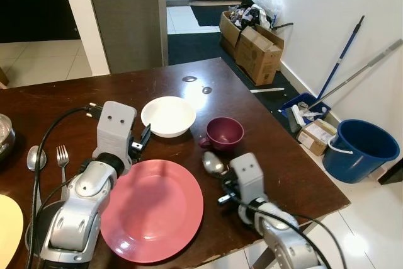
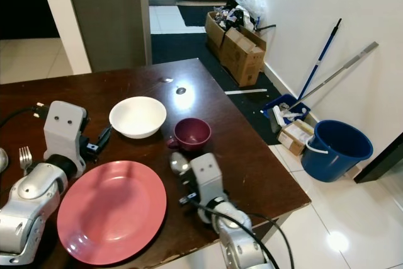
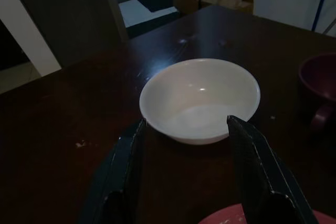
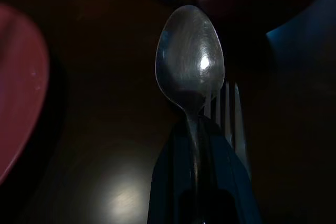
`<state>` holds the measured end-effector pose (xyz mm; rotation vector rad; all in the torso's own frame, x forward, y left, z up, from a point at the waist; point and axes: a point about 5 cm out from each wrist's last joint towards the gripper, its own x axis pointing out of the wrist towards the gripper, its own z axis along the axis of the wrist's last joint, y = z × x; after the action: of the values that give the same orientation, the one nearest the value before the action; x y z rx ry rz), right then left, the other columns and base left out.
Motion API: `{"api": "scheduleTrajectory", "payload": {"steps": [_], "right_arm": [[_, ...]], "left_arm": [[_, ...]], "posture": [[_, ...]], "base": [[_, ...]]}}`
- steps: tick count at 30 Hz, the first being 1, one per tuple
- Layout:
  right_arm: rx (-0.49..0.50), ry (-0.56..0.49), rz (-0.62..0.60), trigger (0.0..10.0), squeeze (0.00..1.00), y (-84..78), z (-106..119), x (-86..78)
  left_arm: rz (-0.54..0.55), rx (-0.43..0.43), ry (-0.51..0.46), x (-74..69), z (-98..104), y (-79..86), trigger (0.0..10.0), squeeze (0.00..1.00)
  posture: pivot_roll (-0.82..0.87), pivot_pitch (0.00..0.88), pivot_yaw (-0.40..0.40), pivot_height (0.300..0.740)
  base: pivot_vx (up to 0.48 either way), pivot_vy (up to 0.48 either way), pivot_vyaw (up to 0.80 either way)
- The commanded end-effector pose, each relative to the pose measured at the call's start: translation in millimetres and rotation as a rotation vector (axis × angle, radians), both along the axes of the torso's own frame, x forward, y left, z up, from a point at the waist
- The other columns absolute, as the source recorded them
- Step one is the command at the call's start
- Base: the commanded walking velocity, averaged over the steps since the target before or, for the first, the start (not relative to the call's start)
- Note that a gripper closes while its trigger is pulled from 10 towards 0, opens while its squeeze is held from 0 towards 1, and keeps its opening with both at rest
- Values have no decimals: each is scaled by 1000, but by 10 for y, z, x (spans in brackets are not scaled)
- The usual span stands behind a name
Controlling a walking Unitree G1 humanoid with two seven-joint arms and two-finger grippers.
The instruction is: Setting the table
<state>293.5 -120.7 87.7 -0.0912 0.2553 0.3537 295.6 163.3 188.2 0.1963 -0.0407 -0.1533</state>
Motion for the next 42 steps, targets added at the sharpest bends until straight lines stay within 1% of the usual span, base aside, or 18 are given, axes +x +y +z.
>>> {"api": "scheduleTrajectory", "payload": {"steps": [1, 2, 3, 6, 8, 13, 17, 18, 20, 21, 22, 23, 26, 31, 36, 42], "right_arm": [[40, -78, -54, 4353, 0, -48, 183, 5], [58, -126, -59, 10000, 0, -54, 290, -10], [58, -126, -59, 10000, 0, -54, 290, -10], [102, -232, -41, 10000, 0, -22, 527, -67], [123, -281, -29, 10000, 0, 4, 637, -87], [166, -319, -13, 10000, 0, 62, 738, -59], [185, -337, -34, 10000, 0, 56, 792, -30], [185, -342, -41, 10000, 0, 49, 803, -22], [163, -349, -133, 10000, 0, -39, 809, 49], [163, -349, -133, 10000, 0, -39, 809, 49], [157, -350, -190, 10000, 0, -97, 807, 81], [156, -352, -204, 10000, 0, -111, 809, 86], [139, -352, -201, 10000, 0, -109, 809, 83], [142, -340, -191, 10000, 0, -99, 786, 82], [140, -334, -191, 10000, 0, -98, 770, 82], [134, -321, -190, 10000, 0, -100, 755, 83]], "left_arm": [[1, -22, 38, 16, -41, -2, 10000, 0], [4, -40, 54, 20, -55, 1, 10000, 0], [4, -40, 54, 20, -55, 1, 10000, 0], [2, -69, 72, 31, -67, -13, 10000, 0], [-1, -73, 68, 46, -55, -32, 10000, 0], [-8, -74, 60, 65, -53, -93, 10000, 0], [-6, -78, 58, 54, -49, -101, 10000, 0], [-4, -80, 58, 51, -50, -98, 10000, 0], [6, -75, 68, 25, -86, -78, 10000, 0], [6, -75, 68, 25, -86, -78, 10000, 0], [5, -72, 75, 8, -110, -79, 10000, 0], [5, -72, 76, 6, -117, -81, 10000, 0], [17, -87, 76, 33, -114, -91, 10000, 0], [18, -97, 63, 64, -82, -117, 10000, 0], [21, -104, 58, 69, -70, -128, 10000, 0], [17, -114, 59, 78, -74, -176, 10000, 0]], "posture": [[2, 0, 71, 740], [-4, 0, 76, 740], [-4, 0, 76, 740], [-16, 0, 85, 740], [-19, 0, 86, 740], [-21, 0, 84, 740], [-8, 0, 85, 740], [-8, 0, 85, 740], [-11, 0, 89, 740], [-11, 0, 89, 740], [-12, 0, 89, 740], [-13, 0, 89, 740], [-10, 0, 83, 740], [-5, 0, 77, 740], [-7, 0, 70, 740], [-6, 0, 67, 740]], "base": [[0, 0, 0], [0, 0, 0], [0, 0, 0], [0, 0, 0], [0, 0, 0], [0, 0, 0], [0, 0, 0], [0, 0, 0], [0, 0, 0], [0, 0, 0], [0, 0, 0], [0, 0, 0], [0, 0, 0], [0, 0, 0], [0, 0, 0], [0, 0, -744]]}}
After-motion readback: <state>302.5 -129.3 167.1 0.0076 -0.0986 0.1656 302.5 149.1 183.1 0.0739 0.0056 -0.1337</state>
